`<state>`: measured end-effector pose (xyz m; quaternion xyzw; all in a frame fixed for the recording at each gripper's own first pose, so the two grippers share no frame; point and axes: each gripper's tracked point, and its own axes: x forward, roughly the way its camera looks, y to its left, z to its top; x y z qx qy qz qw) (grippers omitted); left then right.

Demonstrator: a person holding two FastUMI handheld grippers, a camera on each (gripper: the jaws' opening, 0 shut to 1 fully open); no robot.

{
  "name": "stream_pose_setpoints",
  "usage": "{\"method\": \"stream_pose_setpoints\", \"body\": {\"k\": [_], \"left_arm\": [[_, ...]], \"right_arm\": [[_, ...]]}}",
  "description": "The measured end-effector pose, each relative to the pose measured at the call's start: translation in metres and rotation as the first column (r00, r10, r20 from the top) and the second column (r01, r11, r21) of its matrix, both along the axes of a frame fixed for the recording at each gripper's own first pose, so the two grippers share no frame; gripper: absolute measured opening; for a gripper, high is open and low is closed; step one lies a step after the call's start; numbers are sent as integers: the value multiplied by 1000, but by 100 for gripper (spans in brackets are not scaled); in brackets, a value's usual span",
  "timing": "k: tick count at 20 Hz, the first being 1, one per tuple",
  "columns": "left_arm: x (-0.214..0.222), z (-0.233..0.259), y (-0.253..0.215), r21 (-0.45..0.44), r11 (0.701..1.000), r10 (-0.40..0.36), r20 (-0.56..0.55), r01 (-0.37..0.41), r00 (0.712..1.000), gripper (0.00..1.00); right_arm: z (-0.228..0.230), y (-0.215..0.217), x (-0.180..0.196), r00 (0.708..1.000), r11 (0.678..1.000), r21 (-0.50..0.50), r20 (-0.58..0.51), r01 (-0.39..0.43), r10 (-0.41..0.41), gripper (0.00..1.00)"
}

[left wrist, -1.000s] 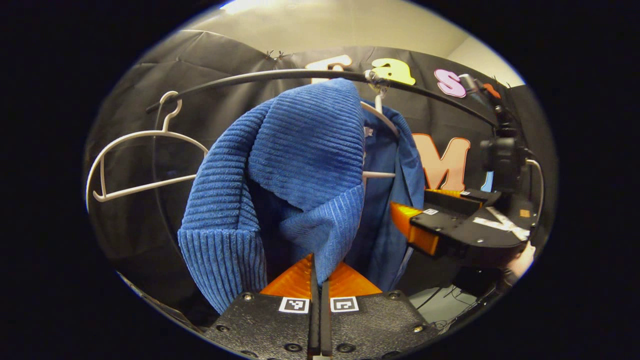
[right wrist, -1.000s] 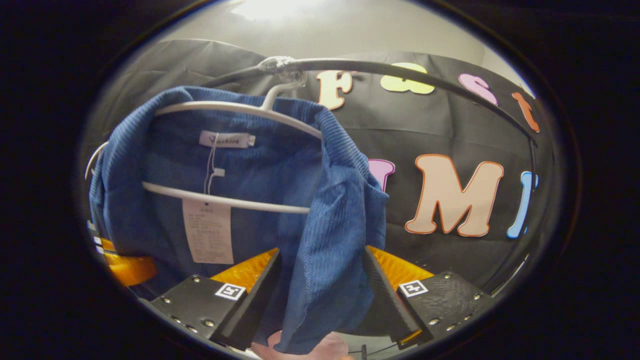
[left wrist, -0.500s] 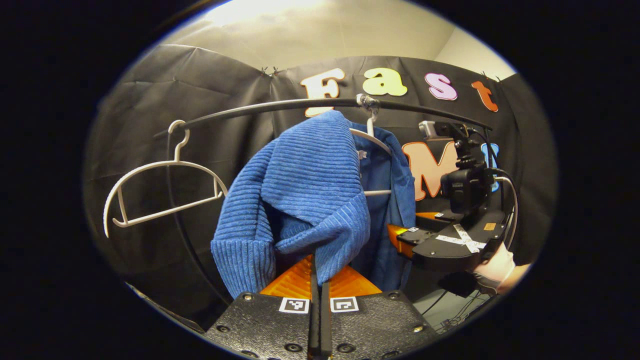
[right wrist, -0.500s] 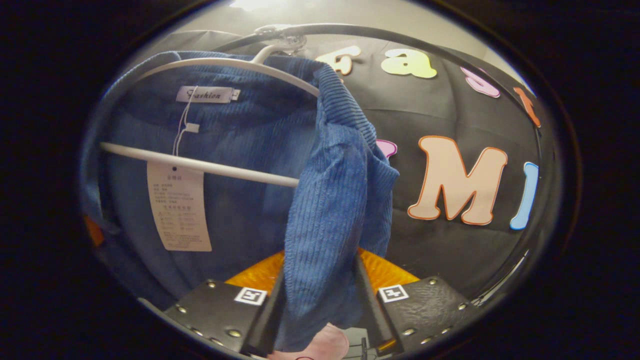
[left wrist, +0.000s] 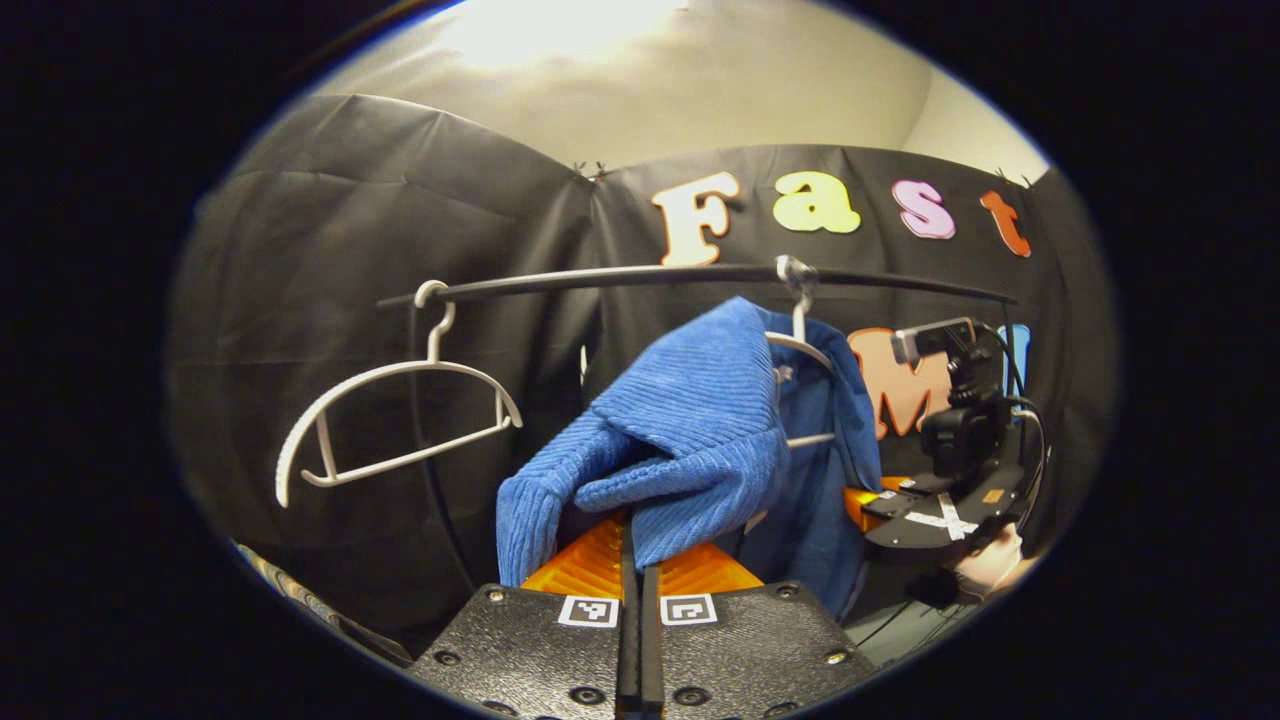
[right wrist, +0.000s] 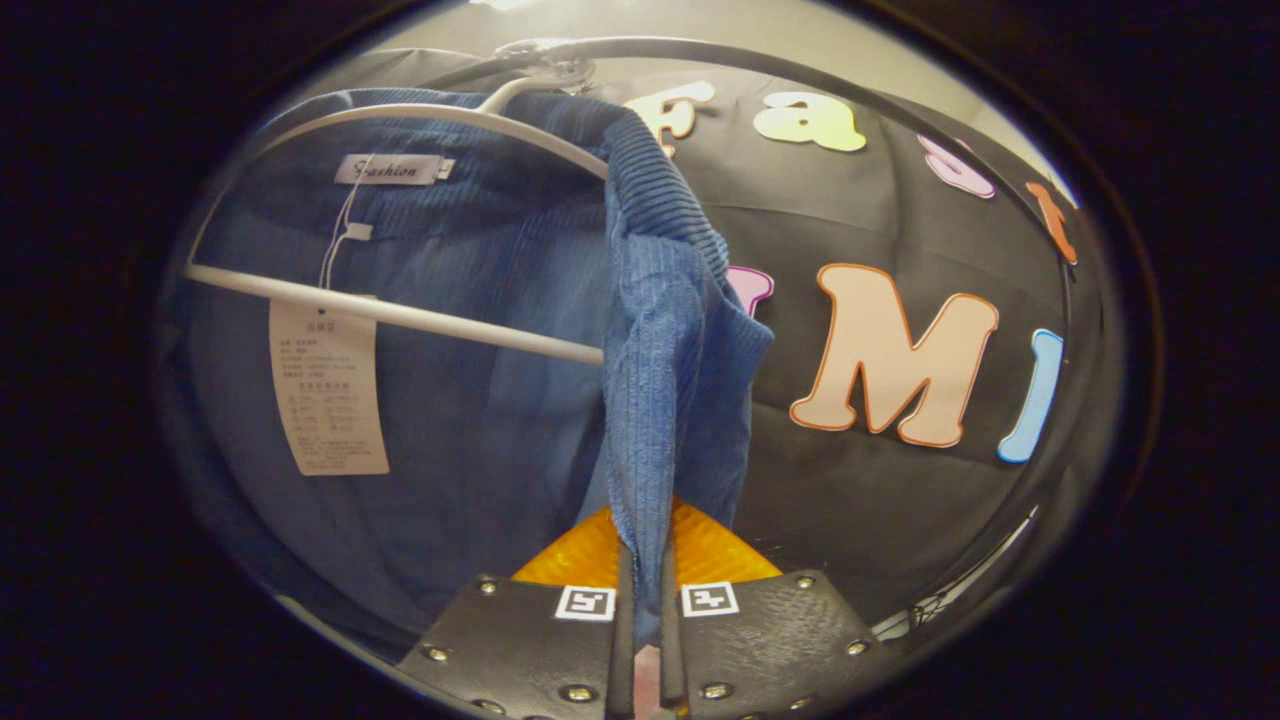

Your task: Grasp the clothes on the hanger with both hands and then place them into the laundry hamper below.

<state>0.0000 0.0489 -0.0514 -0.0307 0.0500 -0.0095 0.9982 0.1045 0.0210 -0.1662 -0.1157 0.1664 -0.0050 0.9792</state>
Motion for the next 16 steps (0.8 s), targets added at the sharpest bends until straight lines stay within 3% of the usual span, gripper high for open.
{"method": "stream_pose_setpoints", "body": {"k": [6, 13, 16], "left_arm": [[-7, 35, 15, -33, 999, 41, 50, -40, 998, 2], [-15, 60, 12, -55, 998, -24, 72, 28, 997, 1], [-16, 74, 19, -85, 996, -13, 99, 21, 995, 1]], "right_arm": [[14, -29, 9, 999, 999, -9, 20, 50, -50, 10], [38, -60, 18, 991, 994, 8, 76, 110, -110, 10], [50, -70, 24, 987, 992, 15, 99, 128, -129, 10]]}}
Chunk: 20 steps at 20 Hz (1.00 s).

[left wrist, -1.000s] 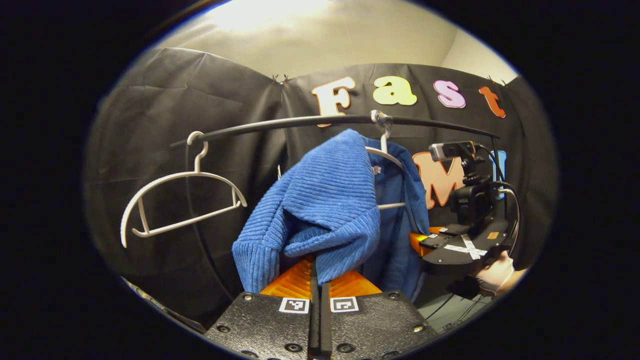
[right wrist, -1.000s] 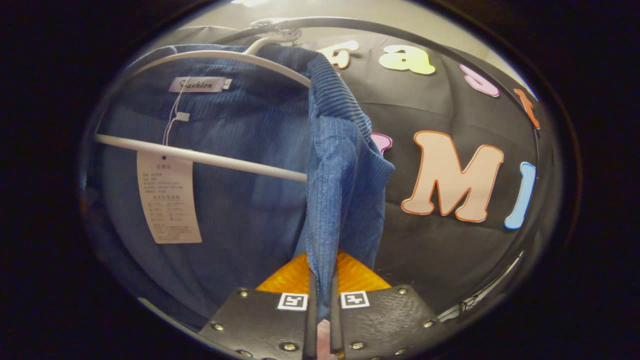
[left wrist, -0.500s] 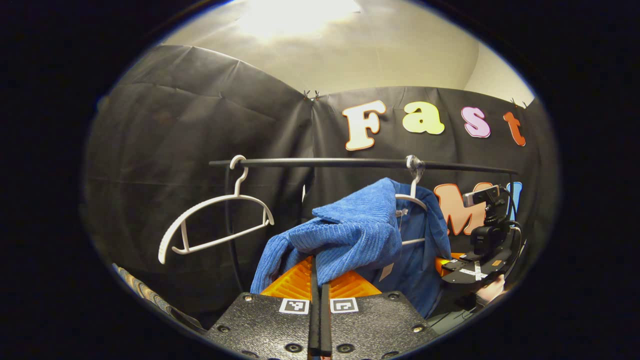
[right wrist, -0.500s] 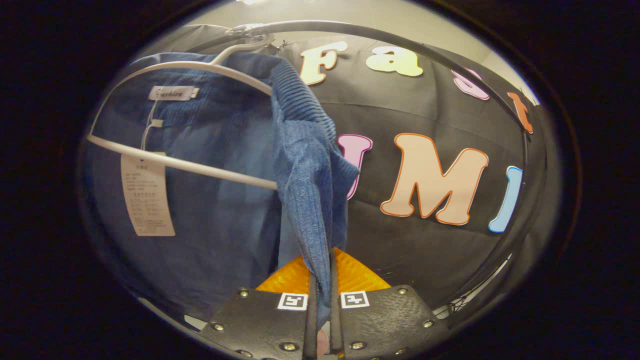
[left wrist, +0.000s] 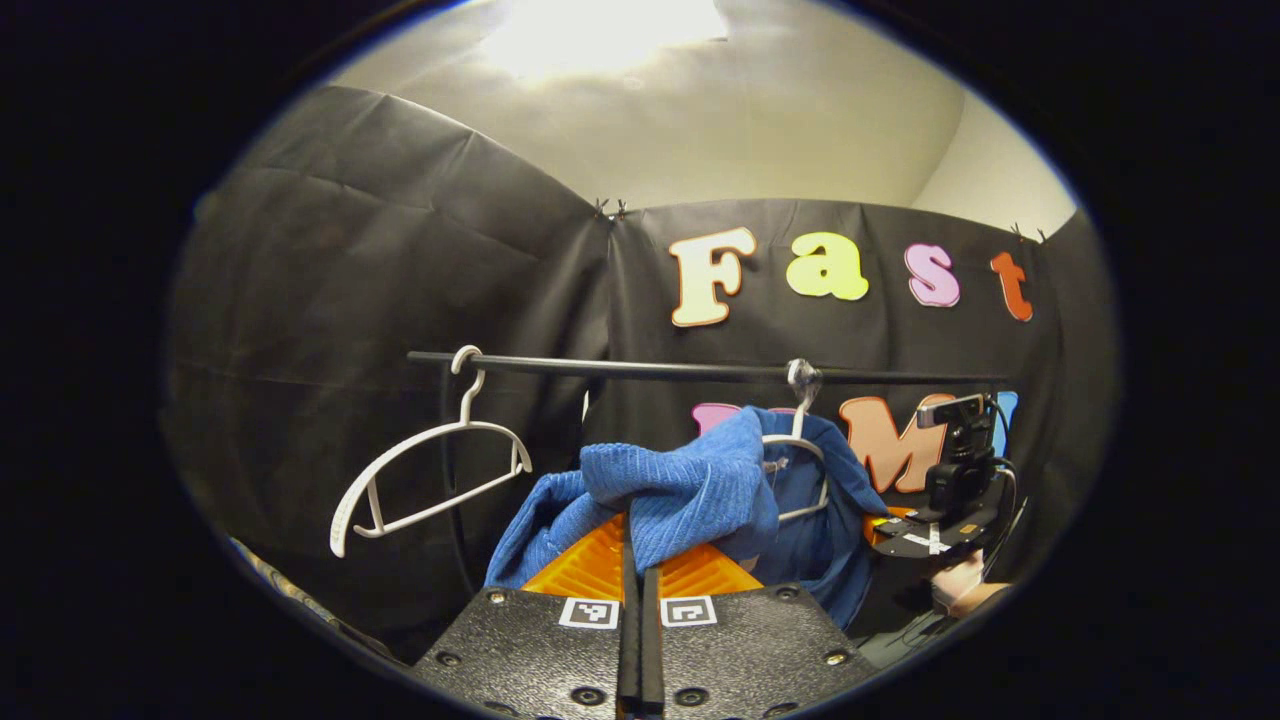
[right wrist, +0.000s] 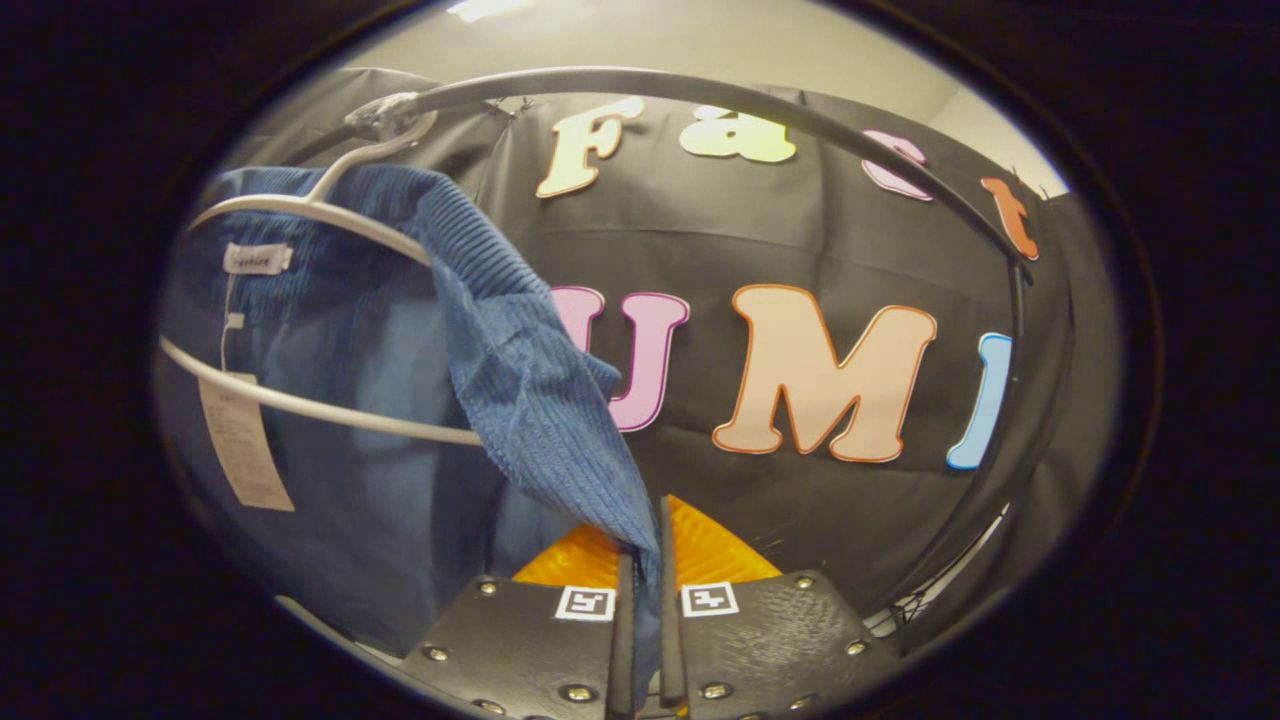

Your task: Grasp the clothes on the hanger with both hands and then place them into the laundry hamper below.

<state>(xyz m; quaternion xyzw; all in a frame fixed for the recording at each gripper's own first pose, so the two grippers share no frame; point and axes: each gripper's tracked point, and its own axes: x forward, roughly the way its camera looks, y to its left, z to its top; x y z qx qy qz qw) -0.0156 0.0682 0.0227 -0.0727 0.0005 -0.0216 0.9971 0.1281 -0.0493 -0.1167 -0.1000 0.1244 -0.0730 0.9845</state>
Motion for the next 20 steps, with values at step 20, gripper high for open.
{"method": "stream_pose_setpoints", "body": {"k": [20], "left_arm": [[41, 25, 60, 6, 996, 90, 52, -91, 995, 0]], "right_arm": [[60, -47, 69, 985, 991, 112, 151, 68, -85, 10]]}}
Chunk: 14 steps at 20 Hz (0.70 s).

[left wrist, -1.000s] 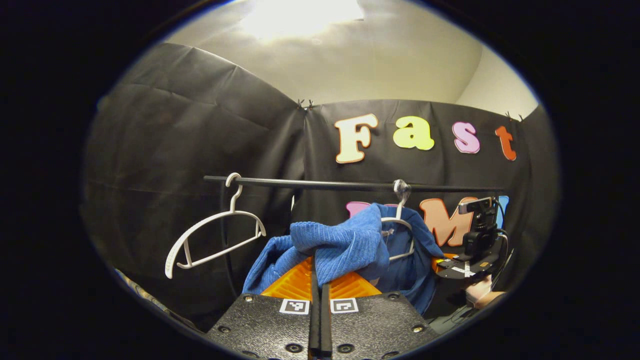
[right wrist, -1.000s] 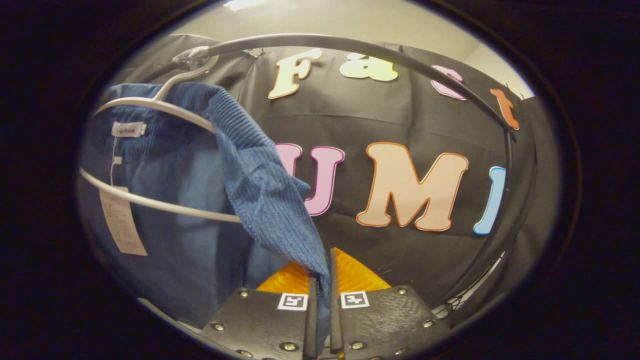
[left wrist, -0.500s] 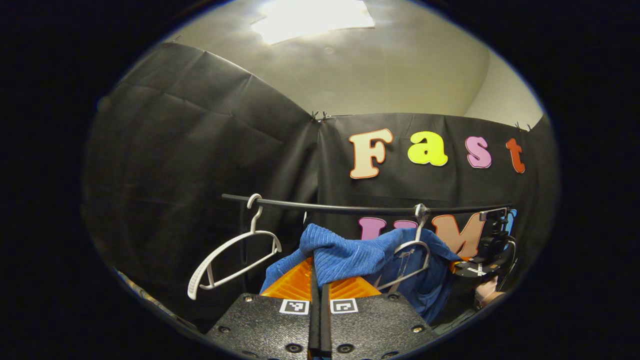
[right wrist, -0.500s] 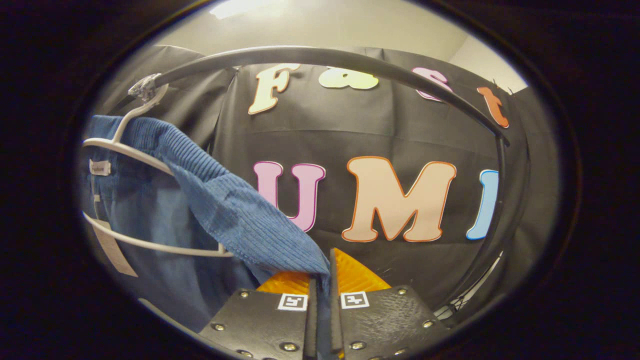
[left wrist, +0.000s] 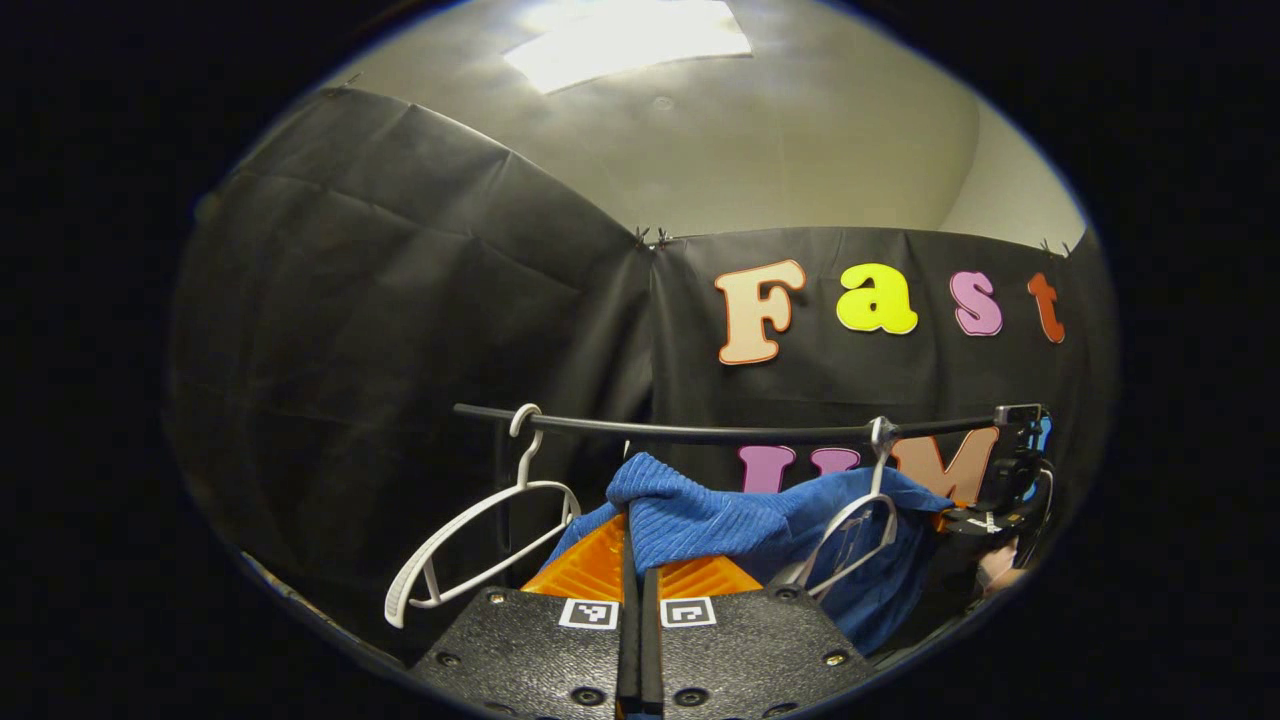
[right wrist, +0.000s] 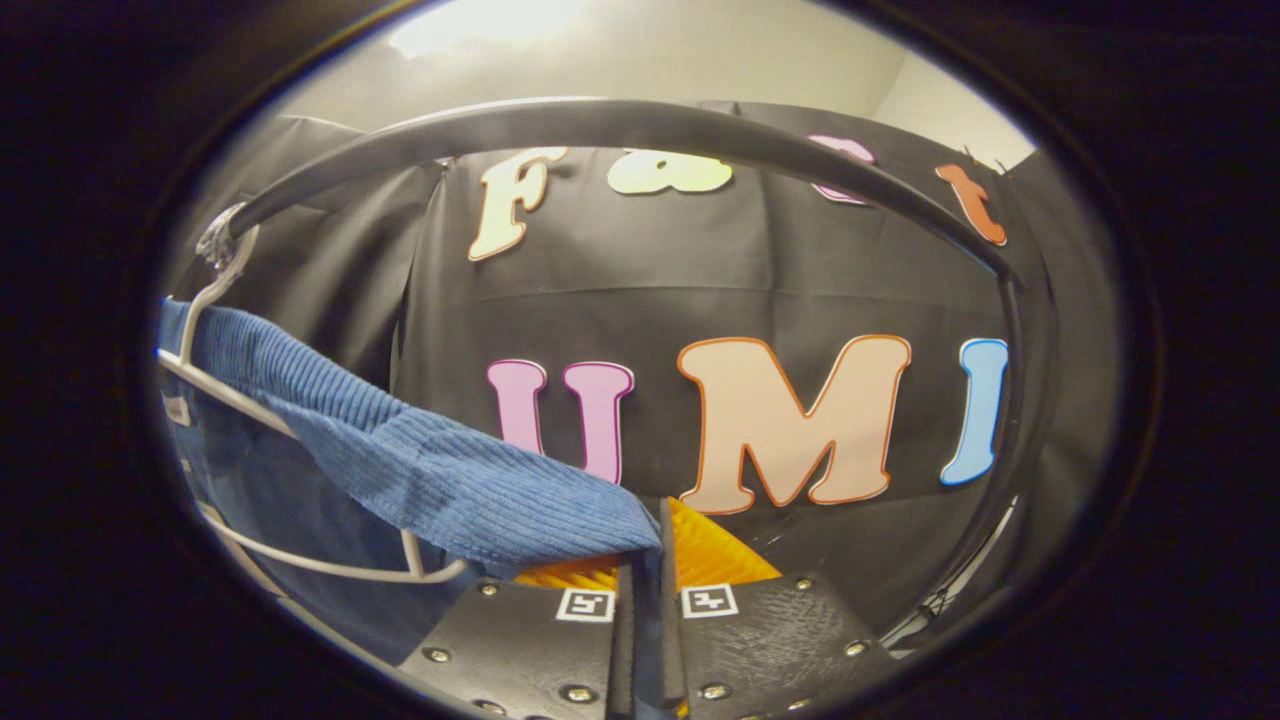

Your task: Grasp the clothes on the hanger with both hands and then place them into the laundry hamper below.

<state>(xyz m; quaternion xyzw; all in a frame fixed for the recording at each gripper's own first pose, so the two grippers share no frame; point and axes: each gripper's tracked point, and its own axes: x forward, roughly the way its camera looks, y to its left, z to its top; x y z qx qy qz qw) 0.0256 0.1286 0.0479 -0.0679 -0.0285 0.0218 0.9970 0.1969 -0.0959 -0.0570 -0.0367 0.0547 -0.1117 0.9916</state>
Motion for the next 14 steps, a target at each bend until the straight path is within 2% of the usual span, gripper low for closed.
{"method": "stream_pose_setpoints", "body": {"k": [3, 7, 11, 14], "left_arm": [[14, -13, 0, -8, 1000, -8, -24, 8, 1000, 1], [35, -38, -3, 23, 999, -19, -78, 21, 997, 1], [46, -63, -10, -19, 999, -51, -121, 49, 991, 1], [52, -81, -10, -27, 998, -59, -144, 56, 988, 1]], "right_arm": [[-6, -5, 4, 1000, 1000, -3, 0, 18, -18, 10], [-16, -14, 15, 999, 999, -16, -15, 35, -35, 10], [-33, -23, 19, 997, 995, -79, -44, 55, -58, 10], [-56, -25, 23, 994, 995, -75, -85, 58, -65, 10]]}}
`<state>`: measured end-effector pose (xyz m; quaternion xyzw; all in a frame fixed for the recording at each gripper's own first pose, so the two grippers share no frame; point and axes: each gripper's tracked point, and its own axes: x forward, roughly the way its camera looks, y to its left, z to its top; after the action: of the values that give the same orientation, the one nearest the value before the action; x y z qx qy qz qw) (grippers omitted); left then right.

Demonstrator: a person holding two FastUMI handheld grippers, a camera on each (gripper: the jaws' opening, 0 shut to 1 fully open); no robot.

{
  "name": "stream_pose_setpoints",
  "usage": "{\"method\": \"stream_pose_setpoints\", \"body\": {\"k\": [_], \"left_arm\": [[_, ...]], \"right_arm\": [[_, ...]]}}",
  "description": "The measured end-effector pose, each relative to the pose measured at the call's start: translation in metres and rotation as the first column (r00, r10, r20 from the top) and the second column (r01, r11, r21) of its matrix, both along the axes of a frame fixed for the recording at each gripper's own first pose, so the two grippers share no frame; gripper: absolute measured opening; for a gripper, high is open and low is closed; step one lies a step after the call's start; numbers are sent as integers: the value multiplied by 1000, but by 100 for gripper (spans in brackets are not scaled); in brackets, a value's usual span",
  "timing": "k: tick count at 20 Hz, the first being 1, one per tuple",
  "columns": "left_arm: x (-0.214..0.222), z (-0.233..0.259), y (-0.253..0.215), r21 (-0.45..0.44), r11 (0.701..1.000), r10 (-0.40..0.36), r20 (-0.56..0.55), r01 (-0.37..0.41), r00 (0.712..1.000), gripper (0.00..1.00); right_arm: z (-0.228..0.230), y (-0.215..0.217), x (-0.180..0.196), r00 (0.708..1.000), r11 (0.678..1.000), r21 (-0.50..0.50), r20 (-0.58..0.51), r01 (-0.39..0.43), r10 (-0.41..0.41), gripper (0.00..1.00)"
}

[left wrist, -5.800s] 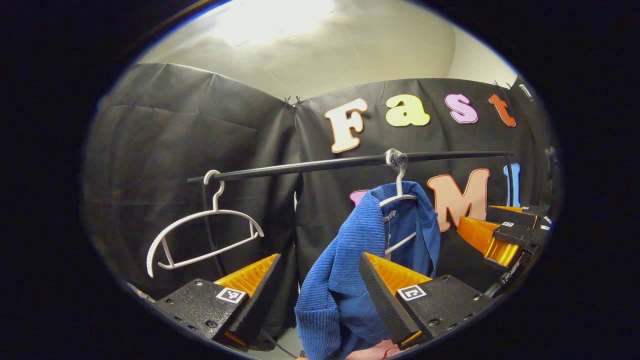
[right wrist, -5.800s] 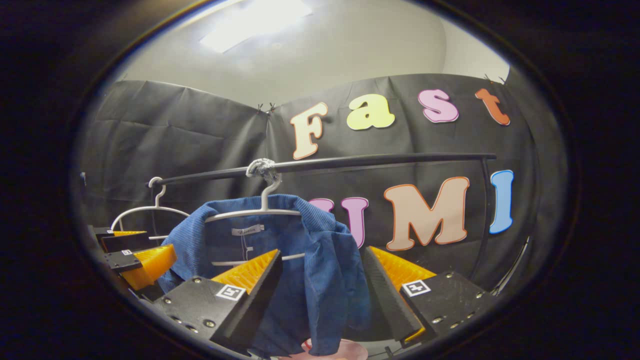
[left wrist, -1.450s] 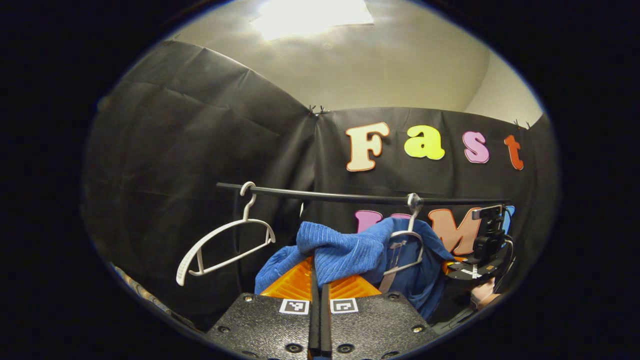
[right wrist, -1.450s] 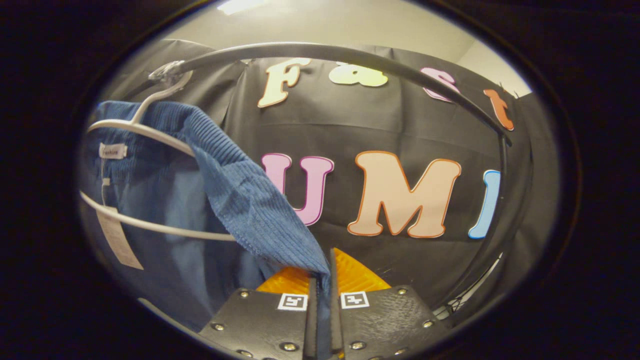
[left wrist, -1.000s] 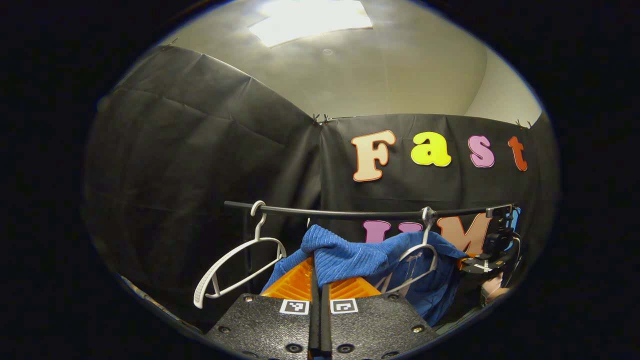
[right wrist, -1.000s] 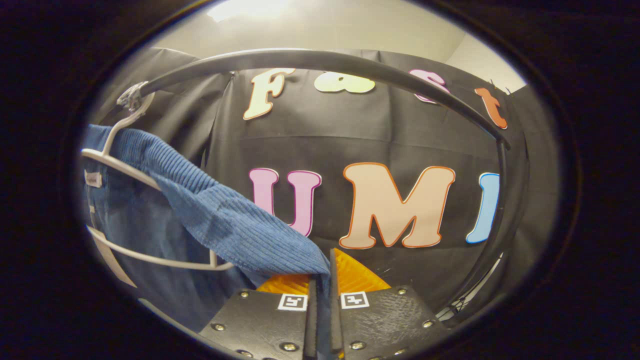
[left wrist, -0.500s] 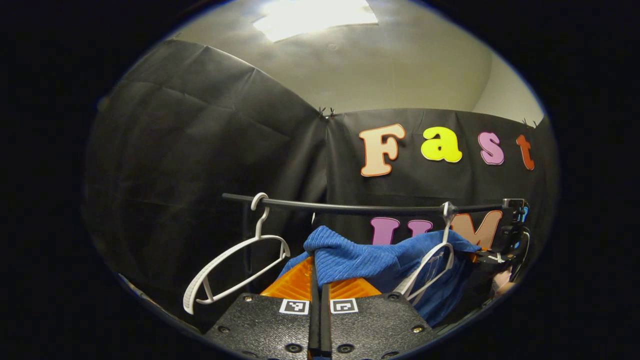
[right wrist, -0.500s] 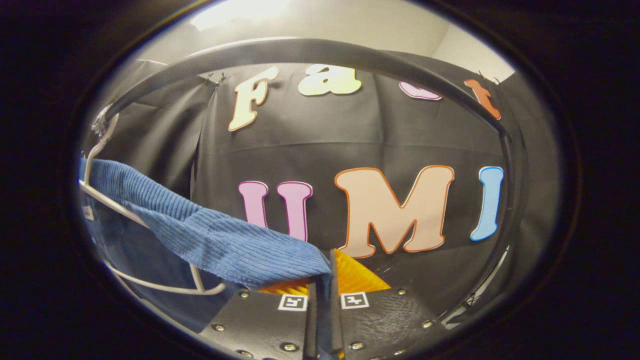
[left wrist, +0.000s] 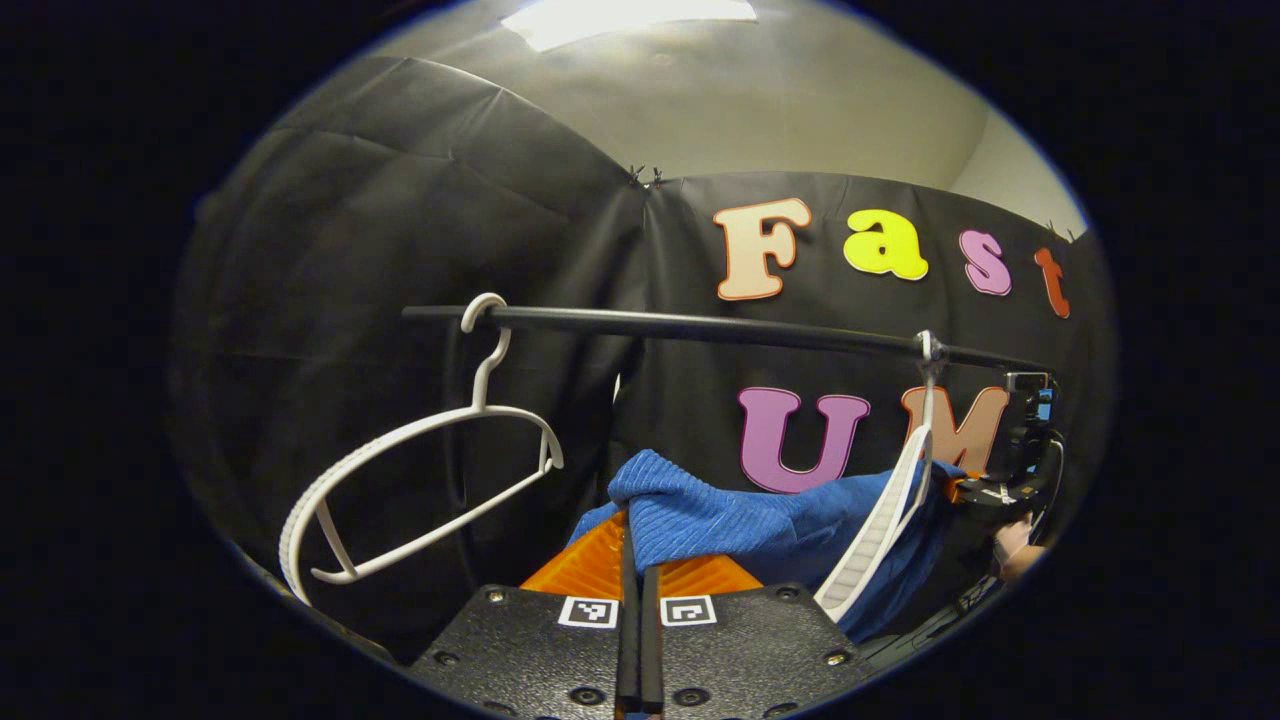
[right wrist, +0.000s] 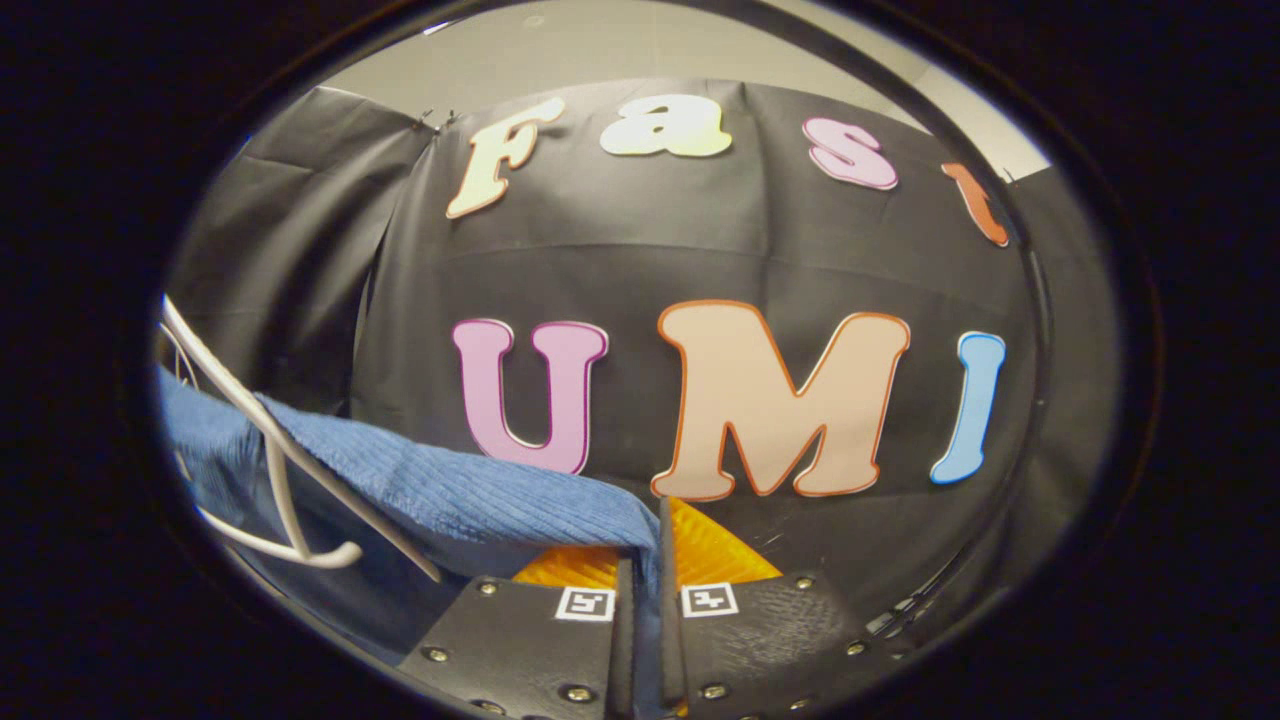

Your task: Grasp the clothes on the hanger with both hands and then place them into the laundry hamper below.

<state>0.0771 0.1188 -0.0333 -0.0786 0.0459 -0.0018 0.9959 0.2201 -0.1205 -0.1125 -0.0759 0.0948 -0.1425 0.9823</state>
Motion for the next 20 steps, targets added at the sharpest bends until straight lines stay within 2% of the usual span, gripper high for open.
{"method": "stream_pose_setpoints", "body": {"k": [6, 12, 13, 14, 15, 20], "left_arm": [[-5, -42, -1, 18, 1000, -12, -49, 13, 999, 1], [-23, -84, 0, 54, 999, -1, -103, 6, 995, 1], [-26, -90, 2, 59, 998, 4, -117, 3, 993, 1], [-28, -97, 2, 61, 998, 10, -132, -2, 991, 1], [-31, -103, 3, 58, 998, 15, -145, -6, 989, 1], [-46, -123, 3, 89, 996, 28, -173, -12, 984, 1]], "right_arm": [[-48, 2, -12, 995, 1000, 18, -95, 1, 0, 10], [-97, 2, -45, 984, 999, 35, -179, 12, -6, 10], [-103, 3, -51, 981, 999, 32, -191, 6, 0, 10], [-109, 5, -57, 979, 1000, 30, -203, -3, 9, 15], [-114, 7, -64, 977, 1000, 27, -214, -10, 15, 10], [-122, 19, -88, 971, 999, 16, -235, -39, 42, 10]]}}
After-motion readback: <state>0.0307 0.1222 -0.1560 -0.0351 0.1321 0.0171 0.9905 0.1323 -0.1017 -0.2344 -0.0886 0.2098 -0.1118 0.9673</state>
